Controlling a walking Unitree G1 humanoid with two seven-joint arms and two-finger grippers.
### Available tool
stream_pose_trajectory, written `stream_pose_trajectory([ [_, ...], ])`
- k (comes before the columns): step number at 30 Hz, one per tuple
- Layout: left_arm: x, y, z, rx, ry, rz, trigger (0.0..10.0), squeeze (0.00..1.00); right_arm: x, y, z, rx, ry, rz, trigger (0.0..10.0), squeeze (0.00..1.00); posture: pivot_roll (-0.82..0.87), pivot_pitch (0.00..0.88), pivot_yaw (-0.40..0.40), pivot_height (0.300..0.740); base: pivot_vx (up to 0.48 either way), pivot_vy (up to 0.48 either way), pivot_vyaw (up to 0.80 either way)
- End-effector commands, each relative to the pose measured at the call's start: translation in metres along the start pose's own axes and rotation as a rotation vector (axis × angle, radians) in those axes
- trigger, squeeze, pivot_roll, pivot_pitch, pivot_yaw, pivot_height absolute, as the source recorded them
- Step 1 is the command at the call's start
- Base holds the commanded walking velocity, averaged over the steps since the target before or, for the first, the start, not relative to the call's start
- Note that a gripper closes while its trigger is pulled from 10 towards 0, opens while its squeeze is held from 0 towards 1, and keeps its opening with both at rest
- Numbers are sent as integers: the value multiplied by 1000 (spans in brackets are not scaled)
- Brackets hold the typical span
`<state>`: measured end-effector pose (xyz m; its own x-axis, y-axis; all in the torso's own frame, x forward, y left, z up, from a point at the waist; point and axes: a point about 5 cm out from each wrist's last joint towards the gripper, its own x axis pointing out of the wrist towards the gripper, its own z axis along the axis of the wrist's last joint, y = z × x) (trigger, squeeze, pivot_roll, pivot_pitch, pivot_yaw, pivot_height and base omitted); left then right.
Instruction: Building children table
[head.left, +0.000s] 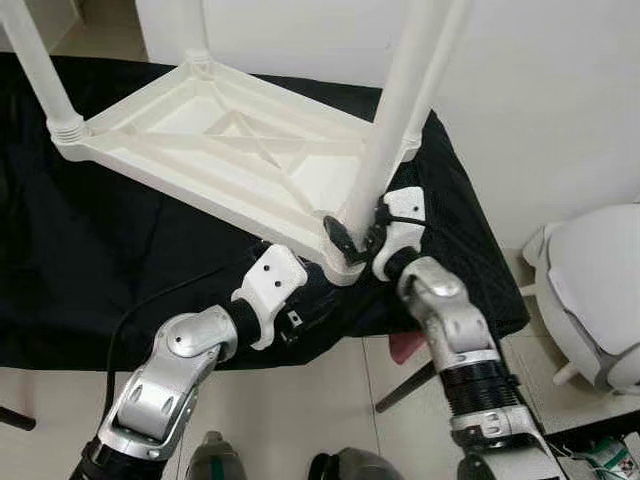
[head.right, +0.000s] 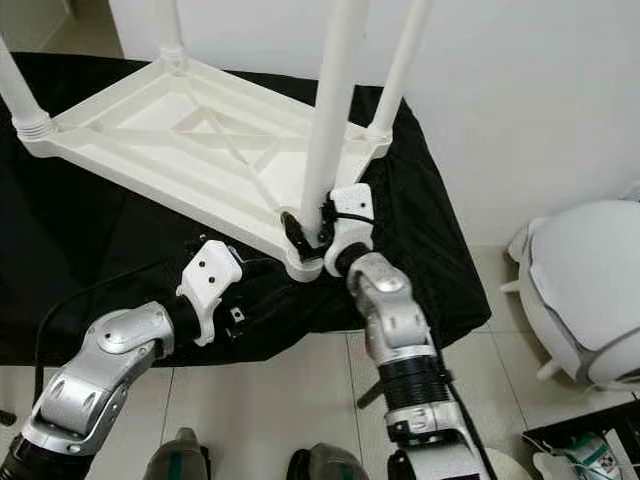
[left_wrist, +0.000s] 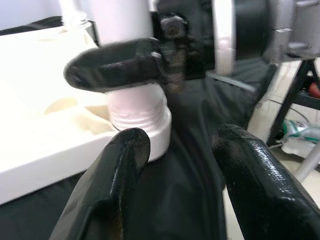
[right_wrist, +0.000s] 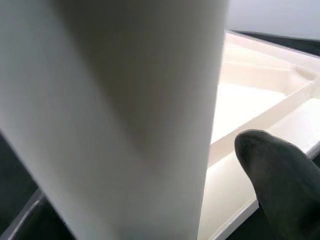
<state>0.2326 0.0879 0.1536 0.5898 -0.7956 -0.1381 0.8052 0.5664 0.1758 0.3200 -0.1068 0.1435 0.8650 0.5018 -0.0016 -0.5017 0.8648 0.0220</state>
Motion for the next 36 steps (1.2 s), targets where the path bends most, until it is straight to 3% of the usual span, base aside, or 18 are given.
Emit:
stream_pose_trajectory([
  [1,2,1,-1,1,4,15,10000,0,-10,-23,-5,-65,43,150,10000,0,46,0,-99,740,0,0,0],
  [4,2,1,-1,1,4,15,10000,0,-10,-23,-5,-65,43,150,10000,0,46,0,-99,740,0,0,0],
  [6,1,2,-1,1,5,14,10000,0,-11,-24,-10,-99,88,303,10000,0,46,0,-91,740,0,0,0],
  [8,1,2,-1,1,5,14,10000,0,-11,-24,-10,-99,88,303,10000,0,46,0,-91,740,0,0,0],
  [10,0,3,0,0,7,18,10000,0,-6,-20,-8,-131,96,390,10000,0,50,0,-87,740,0,0,0],
  [23,-4,4,1,0,9,45,10000,0,17,-8,-6,-158,89,494,10000,0,76,11,-95,740,0,0,0],
  [24,-4,5,1,0,8,47,10000,0,17,-7,-10,-159,110,513,4941,0,78,9,-96,740,0,0,0],
  [25,-4,5,1,0,8,47,10000,0,17,-7,-10,-159,110,513,4941,0,78,9,-96,740,0,0,0],
  [26,-3,5,1,0,7,48,10000,0,16,-6,-14,-154,133,542,0,0,79,9,-99,740,0,0,0],
  [36,-4,5,1,-4,7,51,10000,0,9,-8,-25,-125,164,576,0,0,71,13,-98,740,0,0,0],
])
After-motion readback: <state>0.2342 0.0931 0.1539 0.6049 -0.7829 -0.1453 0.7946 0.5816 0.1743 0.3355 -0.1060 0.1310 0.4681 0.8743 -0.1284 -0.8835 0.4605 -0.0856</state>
